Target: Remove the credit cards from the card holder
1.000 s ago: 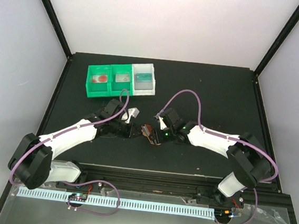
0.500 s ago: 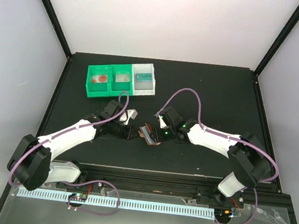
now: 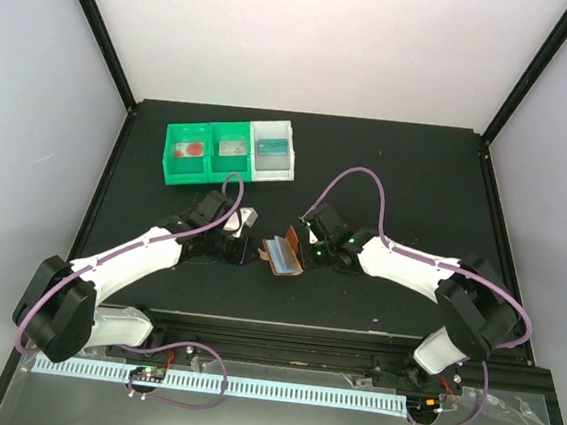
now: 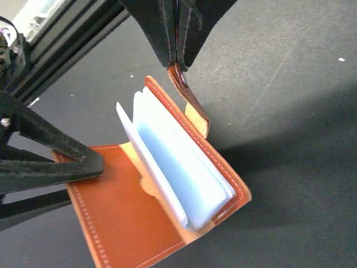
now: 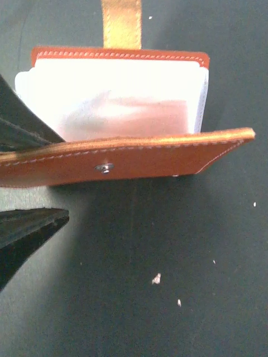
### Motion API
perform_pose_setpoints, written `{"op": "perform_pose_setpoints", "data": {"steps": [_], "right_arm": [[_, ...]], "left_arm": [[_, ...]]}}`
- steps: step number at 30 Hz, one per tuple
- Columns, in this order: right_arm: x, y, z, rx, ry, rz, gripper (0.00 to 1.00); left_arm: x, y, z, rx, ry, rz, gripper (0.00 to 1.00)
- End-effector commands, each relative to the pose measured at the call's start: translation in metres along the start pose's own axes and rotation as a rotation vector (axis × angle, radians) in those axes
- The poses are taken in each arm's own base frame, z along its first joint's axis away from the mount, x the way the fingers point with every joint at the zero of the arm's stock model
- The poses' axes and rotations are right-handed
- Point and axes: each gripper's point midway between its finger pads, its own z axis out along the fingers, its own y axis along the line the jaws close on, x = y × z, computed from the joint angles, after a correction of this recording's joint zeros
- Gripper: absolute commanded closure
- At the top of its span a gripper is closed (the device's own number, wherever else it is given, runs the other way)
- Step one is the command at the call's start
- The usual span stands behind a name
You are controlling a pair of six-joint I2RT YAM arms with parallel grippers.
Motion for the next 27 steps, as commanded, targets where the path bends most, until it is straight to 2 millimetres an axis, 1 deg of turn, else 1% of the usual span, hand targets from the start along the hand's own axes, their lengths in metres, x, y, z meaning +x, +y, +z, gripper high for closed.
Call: {"op": "perform_pose_setpoints", "data": {"steps": [1,5,9,13,17,19,24,27], "right_arm": [[0.004,-0.013,-0.002,0.066,-0.013,0.01,0.78],[0.008,-0.017,0.001,0.075,-0.006,0.017,0.91],[0.013,-0.018,0.0,0.07,-0.012,0.033,0.94],[0.022,-0.021,0.002,0.061,-0.002,0.05,0.95],[0.029,-0.013,0.005,-0.002,0.002,0.063,0.95],[0.032,-0.009,0.007,-0.038,0.002,0.07,0.96],[0.038,-0.007,0.013,-0.068,0.007,0.102,0.96],[0.04,-0.007,0.015,-0.077,0.007,0.109,0.96]], "left_arm": [[-0.007,0.014,-0.007,-0.089,-0.038,0.008,0.98],[-0.006,0.025,-0.009,-0.126,-0.041,-0.017,0.99],[-0.002,0.039,-0.011,-0.16,-0.035,-0.059,0.99],[0.003,0.05,-0.013,-0.171,-0.04,-0.1,0.98],[0.007,0.055,-0.016,-0.165,-0.039,-0.122,0.97],[0.007,0.054,-0.018,-0.152,-0.051,-0.129,0.9],[-0.001,0.043,-0.025,-0.099,-0.101,-0.127,0.65],[-0.008,0.035,-0.027,-0.058,-0.13,-0.119,0.58]]}}
